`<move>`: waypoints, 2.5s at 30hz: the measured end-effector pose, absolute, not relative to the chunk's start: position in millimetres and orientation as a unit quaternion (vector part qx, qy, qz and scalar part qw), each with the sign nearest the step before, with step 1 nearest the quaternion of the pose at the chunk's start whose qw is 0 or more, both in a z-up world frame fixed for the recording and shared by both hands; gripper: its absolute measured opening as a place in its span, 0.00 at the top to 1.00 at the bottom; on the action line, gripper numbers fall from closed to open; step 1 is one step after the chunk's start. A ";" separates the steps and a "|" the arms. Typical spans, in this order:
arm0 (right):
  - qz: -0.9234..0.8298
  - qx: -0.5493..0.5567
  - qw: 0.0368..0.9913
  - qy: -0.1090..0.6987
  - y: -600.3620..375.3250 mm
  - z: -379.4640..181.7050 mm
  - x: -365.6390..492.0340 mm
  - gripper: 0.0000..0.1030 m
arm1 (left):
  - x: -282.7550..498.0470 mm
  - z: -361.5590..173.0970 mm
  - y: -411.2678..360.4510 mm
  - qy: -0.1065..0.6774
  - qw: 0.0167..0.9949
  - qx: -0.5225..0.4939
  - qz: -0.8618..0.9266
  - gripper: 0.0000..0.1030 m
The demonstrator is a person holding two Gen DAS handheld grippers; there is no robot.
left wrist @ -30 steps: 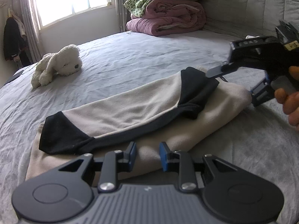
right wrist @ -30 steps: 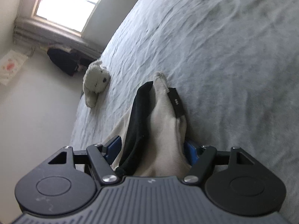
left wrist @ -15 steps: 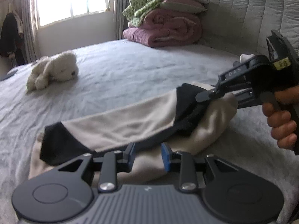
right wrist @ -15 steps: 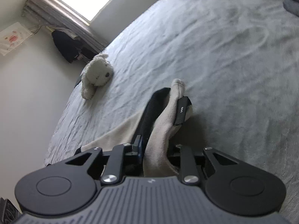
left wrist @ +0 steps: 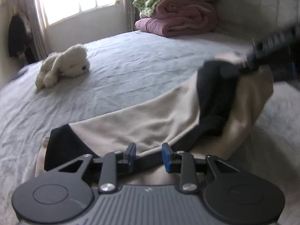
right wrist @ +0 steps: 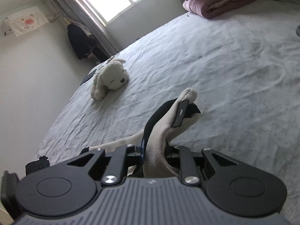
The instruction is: Fold clothes
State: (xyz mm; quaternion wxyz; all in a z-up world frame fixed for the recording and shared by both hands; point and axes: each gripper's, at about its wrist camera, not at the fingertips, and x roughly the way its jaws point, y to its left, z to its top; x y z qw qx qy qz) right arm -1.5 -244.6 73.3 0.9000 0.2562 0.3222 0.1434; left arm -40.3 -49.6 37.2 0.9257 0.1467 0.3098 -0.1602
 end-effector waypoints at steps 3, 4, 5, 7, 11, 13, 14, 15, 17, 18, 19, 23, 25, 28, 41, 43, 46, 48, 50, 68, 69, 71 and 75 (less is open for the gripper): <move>0.150 0.251 0.902 0.316 -240.0 76.6 -0.6 0.80 | -42.0 36.2 -49.9 0.307 0.927 0.149 -0.157 0.70; 0.152 0.249 0.903 0.314 -239.2 77.9 -1.2 0.81 | -42.2 36.7 -49.3 0.308 0.927 0.147 -0.157 0.70; 0.154 0.246 0.905 0.312 -238.8 79.3 -2.2 0.81 | -42.2 37.7 -48.3 0.310 0.927 0.143 -0.158 0.70; 0.157 0.239 0.907 0.309 -237.6 81.7 -3.6 0.81 | -42.2 40.0 -45.6 0.313 0.927 0.134 -0.159 0.70; 0.159 0.237 0.909 0.305 -236.5 82.7 -3.4 0.81 | -46.0 37.8 -48.8 0.306 0.927 0.148 -0.159 0.70; 0.163 0.238 0.909 0.301 -235.4 83.7 -3.0 0.81 | -45.5 36.8 -51.0 0.306 0.927 0.152 -0.157 0.70; 0.166 0.238 0.909 0.298 -234.4 84.7 -2.9 0.81 | -44.7 37.6 -50.2 0.308 0.926 0.150 -0.159 0.70; 0.168 0.236 0.910 0.297 -233.2 85.4 -2.8 0.81 | -43.7 38.8 -48.8 0.310 0.926 0.146 -0.161 0.70; 0.171 0.230 0.912 0.294 -230.7 86.5 -2.4 0.81 | -42.1 41.6 -45.0 0.316 0.925 0.134 -0.165 0.70; 0.172 0.228 0.912 0.293 -229.7 86.7 -2.1 0.81 | -42.1 43.7 -42.5 0.319 0.924 0.128 -0.167 0.70; 0.172 0.227 0.913 0.293 -229.4 86.7 -1.7 0.81 | -43.2 46.4 -39.5 0.320 0.924 0.124 -0.169 0.69; 0.172 0.230 0.912 0.292 -230.6 86.8 -1.0 0.81 | -50.7 46.7 -33.2 0.317 0.922 0.137 -0.176 0.68; 0.174 0.231 0.912 0.290 -229.9 87.1 -0.6 0.81 | -52.8 41.9 -31.4 0.321 0.919 0.143 -0.180 0.68; 0.179 0.232 0.912 0.287 -226.6 88.1 0.6 0.81 | -53.0 37.9 -31.2 0.319 0.919 0.146 -0.179 0.68; 0.186 0.223 0.915 0.279 -221.3 92.4 -0.5 0.82 | -53.4 42.8 -26.9 0.317 0.919 0.153 -0.175 0.67; 0.192 0.221 0.915 0.277 -218.8 93.8 -1.3 0.82 | -54.9 38.0 -30.3 0.319 0.918 0.163 -0.173 0.67; 0.194 0.217 0.916 0.276 -216.4 94.4 -1.7 0.82 | -58.8 40.2 -32.0 0.312 0.918 0.176 -0.173 0.67; 0.193 0.218 0.916 0.277 -216.4 94.4 -1.6 0.82 | -59.1 42.6 -28.5 0.315 0.919 0.162 -0.174 0.67; 0.192 0.219 0.916 0.277 -216.4 94.4 -1.4 0.82 | -61.9 43.8 -28.6 0.311 0.919 0.164 -0.179 0.67; 0.201 0.190 0.923 0.268 -200.7 99.5 -2.0 0.82 | -74.1 43.4 -26.6 0.315 0.914 0.157 -0.202 0.67; 0.201 0.185 0.924 0.267 -199.6 100.3 -2.2 0.82 | -73.7 47.2 -21.6 0.314 0.915 0.148 -0.205 0.67; 0.199 0.176 0.926 0.267 -197.4 102.3 -2.4 0.82 | -72.1 56.6 -8.7 0.308 0.920 0.127 -0.208 0.67; 0.195 0.147 0.932 0.267 -188.5 106.6 -4.3 0.82 | -59.9 74.4 30.1 0.308 0.931 0.055 -0.188 0.66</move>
